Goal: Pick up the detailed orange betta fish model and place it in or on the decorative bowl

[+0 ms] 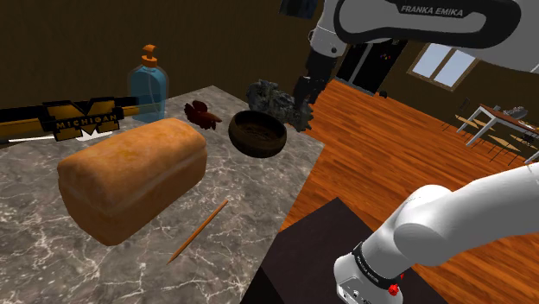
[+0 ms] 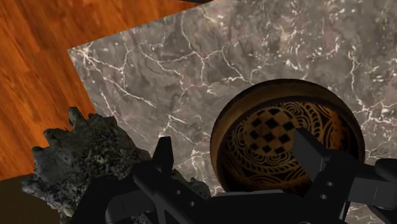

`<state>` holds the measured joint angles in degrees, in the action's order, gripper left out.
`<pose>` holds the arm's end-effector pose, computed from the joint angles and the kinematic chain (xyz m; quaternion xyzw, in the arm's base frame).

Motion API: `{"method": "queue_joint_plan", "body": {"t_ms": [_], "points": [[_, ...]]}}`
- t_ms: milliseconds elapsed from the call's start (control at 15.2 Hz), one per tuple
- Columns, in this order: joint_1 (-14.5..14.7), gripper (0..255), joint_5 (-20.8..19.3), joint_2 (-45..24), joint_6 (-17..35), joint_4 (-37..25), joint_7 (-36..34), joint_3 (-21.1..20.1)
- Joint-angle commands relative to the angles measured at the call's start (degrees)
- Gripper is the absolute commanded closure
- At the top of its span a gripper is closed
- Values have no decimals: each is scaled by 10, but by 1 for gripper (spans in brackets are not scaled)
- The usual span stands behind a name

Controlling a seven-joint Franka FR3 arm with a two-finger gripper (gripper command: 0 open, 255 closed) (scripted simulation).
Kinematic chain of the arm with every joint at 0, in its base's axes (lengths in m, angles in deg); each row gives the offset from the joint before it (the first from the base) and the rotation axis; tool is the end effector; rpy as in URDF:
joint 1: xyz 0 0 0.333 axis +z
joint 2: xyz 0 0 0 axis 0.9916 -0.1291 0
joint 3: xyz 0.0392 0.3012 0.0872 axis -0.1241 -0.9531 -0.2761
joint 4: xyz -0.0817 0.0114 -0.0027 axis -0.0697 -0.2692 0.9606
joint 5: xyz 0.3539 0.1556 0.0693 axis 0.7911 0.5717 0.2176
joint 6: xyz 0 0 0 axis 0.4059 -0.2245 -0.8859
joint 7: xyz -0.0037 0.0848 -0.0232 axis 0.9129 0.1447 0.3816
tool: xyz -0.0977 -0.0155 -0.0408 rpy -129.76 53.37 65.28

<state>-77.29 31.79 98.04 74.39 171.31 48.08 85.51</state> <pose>0.4235 0.0555 0.5494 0.9932 0.1102 -0.0005 0.0367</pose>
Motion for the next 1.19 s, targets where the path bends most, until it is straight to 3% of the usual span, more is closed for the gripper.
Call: {"method": "queue_joint_plan", "body": {"t_ms": [0, 528, 1122], "points": [[8, 0, 1, -42, 18, -28, 12, -5], [35, 0, -2, -192, 77, -128, 52, -30], [69, 0, -21, -361, 102, -280, 90, -61]]}}
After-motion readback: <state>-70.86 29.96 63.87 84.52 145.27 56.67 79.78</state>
